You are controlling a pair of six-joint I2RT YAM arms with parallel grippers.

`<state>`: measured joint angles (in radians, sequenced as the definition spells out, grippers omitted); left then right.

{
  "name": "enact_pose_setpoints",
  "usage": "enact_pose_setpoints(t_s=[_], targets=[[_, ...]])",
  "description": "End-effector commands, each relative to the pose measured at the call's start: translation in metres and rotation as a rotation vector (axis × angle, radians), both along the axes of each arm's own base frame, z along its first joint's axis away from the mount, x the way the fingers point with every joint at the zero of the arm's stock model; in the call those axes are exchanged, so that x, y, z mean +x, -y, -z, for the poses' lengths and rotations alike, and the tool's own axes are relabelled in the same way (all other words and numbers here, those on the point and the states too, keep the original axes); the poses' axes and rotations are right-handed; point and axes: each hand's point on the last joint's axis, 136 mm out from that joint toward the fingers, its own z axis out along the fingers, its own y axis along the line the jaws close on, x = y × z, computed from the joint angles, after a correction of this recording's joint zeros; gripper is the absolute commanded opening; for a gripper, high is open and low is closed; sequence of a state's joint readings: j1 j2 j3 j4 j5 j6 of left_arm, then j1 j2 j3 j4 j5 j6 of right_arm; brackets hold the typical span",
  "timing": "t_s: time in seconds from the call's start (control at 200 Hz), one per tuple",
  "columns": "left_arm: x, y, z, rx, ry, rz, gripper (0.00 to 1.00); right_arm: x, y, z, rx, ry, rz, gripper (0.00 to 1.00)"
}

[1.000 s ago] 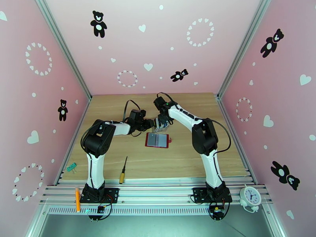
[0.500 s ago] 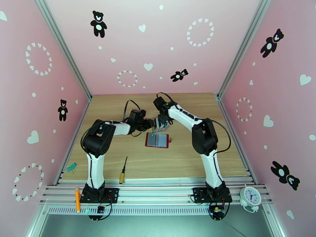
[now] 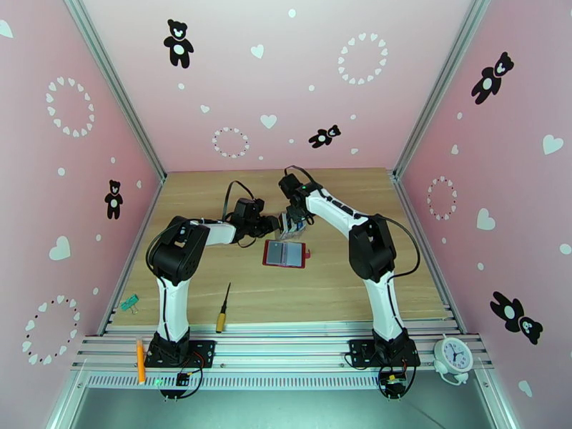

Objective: Put the credit cards into the card holder

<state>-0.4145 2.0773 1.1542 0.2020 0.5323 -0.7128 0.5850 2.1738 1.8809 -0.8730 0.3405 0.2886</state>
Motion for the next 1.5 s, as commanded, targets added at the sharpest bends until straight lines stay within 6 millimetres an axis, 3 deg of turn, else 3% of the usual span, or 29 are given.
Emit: enact_pose_setpoints(t_s=[0.0, 0.506, 0.781, 0.976, 1.106, 1.492], targets=[[-0.016, -0.002, 0.022, 0.023, -0.093, 0.010, 0.45, 0.001, 0.011, -0.032, 0.007, 0.039, 0.025, 0.43], [-0.015, -0.002, 0.023, 0.025, -0.095, 0.008, 0.45, -0.003, 0.003, -0.029, 0.055, 0.013, 0.010, 0.30], [-0.016, -0.003, 0.023, 0.031, -0.095, 0.009, 0.45, -0.004, -0.002, -0.027, 0.084, 0.000, 0.007, 0.11], [-0.015, -0.003, 0.024, 0.032, -0.096, 0.007, 0.45, -0.005, -0.002, -0.030, 0.086, 0.003, 0.005, 0.09], [-0.016, -0.003, 0.025, 0.033, -0.098, 0.008, 0.45, -0.006, -0.003, -0.033, 0.098, 0.003, 0.002, 0.00], [-0.015, -0.003, 0.023, 0.033, -0.097, 0.008, 0.45, -0.017, -0.028, -0.040, 0.251, -0.042, -0.028, 0.00]])
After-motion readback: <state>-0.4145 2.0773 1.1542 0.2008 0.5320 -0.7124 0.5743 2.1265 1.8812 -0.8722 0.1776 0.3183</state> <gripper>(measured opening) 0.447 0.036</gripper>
